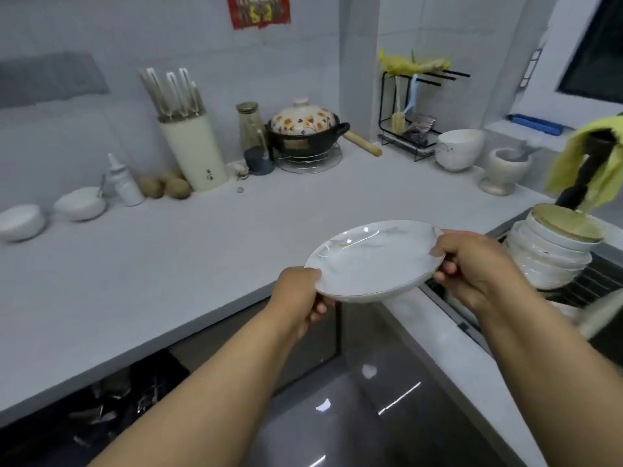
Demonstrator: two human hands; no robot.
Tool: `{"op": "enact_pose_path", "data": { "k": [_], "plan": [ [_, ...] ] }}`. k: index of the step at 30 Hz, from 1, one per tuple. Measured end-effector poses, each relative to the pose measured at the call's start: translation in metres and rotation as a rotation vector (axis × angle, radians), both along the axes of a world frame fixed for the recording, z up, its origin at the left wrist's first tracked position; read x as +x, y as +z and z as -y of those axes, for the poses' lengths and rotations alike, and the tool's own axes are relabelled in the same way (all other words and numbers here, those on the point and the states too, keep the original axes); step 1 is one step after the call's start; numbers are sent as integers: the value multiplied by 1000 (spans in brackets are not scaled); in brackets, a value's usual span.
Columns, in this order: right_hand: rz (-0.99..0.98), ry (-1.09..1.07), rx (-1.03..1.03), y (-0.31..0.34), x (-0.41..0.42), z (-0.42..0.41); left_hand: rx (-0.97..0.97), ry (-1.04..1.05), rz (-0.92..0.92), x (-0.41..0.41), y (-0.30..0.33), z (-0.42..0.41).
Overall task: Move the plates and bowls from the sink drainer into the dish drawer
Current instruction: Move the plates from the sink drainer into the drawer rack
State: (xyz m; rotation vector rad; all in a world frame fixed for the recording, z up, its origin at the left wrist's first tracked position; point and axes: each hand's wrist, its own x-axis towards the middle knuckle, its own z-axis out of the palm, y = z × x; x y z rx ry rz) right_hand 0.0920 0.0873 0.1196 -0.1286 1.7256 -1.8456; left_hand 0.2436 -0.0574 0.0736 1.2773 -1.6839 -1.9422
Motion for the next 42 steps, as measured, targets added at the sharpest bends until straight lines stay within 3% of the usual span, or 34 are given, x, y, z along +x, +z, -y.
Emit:
{"op": "enact_pose_path", "data": {
  "k": [9,19,26,30,33,36,42],
  "plan": [
    [-4,408,116,-30,176,99,27,389,-6,223,-15,38],
    [259,971,145,-78,392,175,101,790,62,456,-45,35],
    [388,1121,174,-107,513,210,144,1011,6,574,-72,24],
    [355,1176,207,-120,560,229,188,1150,52,612,-87,26],
    [299,1214,231,-129,593,248,187,1273,154,644,-95,29],
    [232,1232,258,-143,621,273,55,1356,280,682,-105,35],
    [221,1229,364,-179,676,331,-106,1273,697,746,-125,59]
  ]
}}
